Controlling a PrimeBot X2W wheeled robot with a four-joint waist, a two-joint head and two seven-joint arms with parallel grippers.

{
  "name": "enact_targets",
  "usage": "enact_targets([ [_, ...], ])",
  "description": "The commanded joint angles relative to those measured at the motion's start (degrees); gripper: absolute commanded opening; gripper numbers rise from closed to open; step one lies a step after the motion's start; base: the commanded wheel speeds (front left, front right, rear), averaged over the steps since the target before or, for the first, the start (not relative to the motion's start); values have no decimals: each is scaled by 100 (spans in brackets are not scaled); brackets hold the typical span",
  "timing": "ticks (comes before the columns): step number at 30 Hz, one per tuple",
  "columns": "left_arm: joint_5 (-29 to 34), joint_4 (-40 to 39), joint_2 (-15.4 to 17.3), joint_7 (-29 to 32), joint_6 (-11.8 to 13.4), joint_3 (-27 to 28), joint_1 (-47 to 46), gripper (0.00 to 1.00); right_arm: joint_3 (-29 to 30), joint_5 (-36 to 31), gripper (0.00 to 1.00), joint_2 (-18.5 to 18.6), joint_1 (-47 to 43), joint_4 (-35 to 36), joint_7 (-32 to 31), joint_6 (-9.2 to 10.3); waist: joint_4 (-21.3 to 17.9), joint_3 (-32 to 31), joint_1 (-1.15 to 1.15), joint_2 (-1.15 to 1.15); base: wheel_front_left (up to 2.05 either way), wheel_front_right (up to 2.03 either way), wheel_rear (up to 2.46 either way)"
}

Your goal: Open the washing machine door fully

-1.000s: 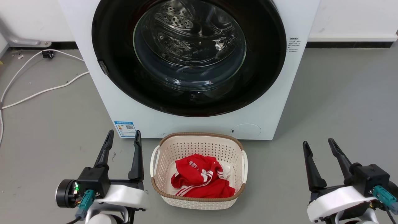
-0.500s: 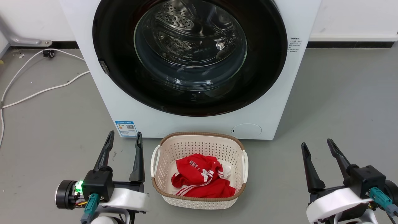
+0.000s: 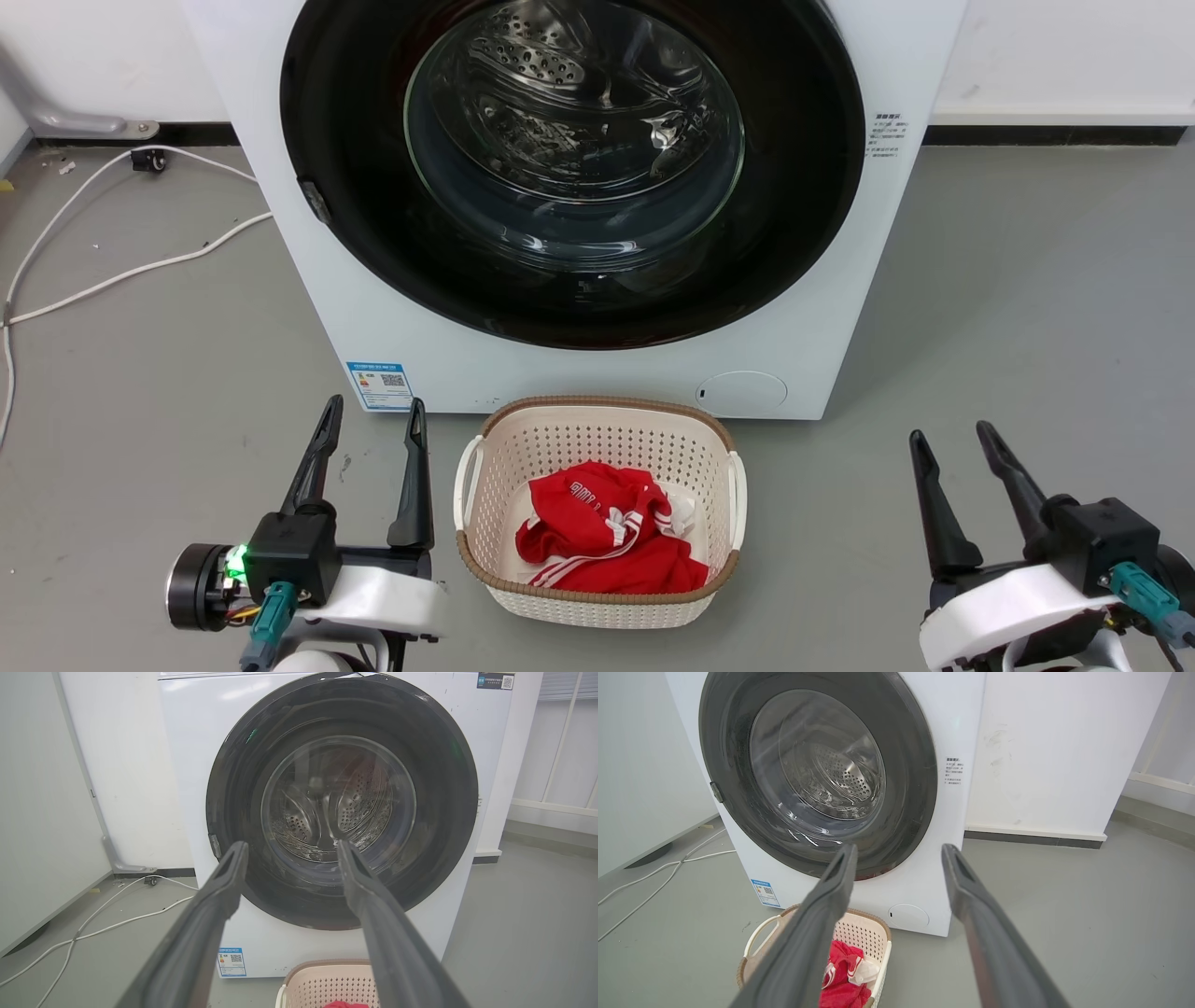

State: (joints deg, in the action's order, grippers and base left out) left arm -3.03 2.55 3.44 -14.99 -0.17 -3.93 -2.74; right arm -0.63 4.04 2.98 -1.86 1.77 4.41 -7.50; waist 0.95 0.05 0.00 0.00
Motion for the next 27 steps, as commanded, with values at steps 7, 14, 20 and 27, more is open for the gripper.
enact_targets([
  [7,24,31,-19,-28,-27,17,57,100,7,505,0,-19,1,-32,105,2,0,-5,0,0,0,0,0],
  [14,42,55,-29,-28,-30,13,58,100,127,3000,0,-17,165,-258,646,2,16,-21,0,0,0,0,0],
  [20,44,48,-36,-28,-21,34,-9,100,142,5046,0,-16,658,-436,873,2,6,27,0,0,0,0,0],
  [27,65,-10,-41,-27,-6,40,-174,100,468,6707,0,-14,1424,-573,850,1,13,241,0,0,0,0,0],
])
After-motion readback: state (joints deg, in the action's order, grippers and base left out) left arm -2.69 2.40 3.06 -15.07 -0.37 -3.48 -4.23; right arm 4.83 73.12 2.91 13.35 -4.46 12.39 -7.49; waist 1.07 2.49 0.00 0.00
